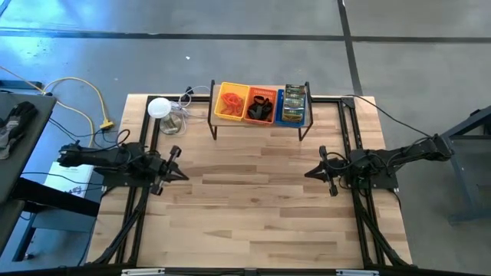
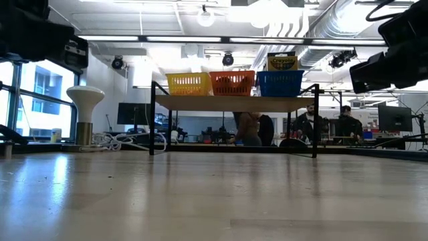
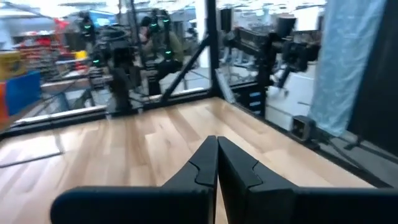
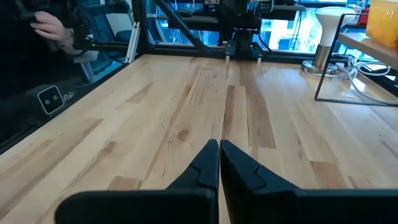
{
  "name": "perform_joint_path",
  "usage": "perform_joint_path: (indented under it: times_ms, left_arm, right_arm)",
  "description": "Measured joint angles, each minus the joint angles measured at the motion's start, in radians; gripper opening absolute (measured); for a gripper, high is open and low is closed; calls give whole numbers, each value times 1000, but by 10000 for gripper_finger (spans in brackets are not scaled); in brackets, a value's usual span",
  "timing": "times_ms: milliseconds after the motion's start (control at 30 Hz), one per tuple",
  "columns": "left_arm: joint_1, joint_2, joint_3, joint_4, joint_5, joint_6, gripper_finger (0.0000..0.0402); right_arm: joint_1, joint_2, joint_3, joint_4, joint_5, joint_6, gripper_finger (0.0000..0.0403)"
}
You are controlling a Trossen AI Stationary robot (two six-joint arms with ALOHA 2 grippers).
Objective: Pick & Place Office Desk Supplies
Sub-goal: Return to Home Position
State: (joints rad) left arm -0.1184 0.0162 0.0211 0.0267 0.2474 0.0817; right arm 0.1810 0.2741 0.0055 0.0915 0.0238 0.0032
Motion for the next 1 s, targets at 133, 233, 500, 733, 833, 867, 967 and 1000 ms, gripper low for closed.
perform_joint_path:
  times_ms: [133, 233, 500, 733, 833, 867, 967, 1000]
  left_arm:
    - [0, 35, -1, -13, -117, -38, 0]
    - [0, 55, -1, -1, -161, -133, 0]
    - [0, 65, -2, 1, -171, -323, 0]
    - [0, 65, -3, 3, -171, -319, 0]
    - [0, 65, -4, 4, -171, -319, 0]
    - [0, 65, -4, 4, -171, -319, 0]
    - [0, 65, -4, 4, -171, -319, 0]
    - [0, 65, -4, 4, -171, -319, 0]
  right_arm:
    - [0, 0, 0, -6, 0, 0, 2]
    - [0, 0, 0, -7, 0, 0, 2]
    - [0, 0, 0, -8, 0, 0, 2]
    - [0, 0, 0, -8, 0, 0, 2]
    - [0, 0, 0, -8, 0, 0, 2]
    - [0, 0, 0, -8, 0, 0, 2]
    - [0, 0, 0, -8, 0, 0, 2]
    - [0, 0, 0, -9, 0, 0, 2]
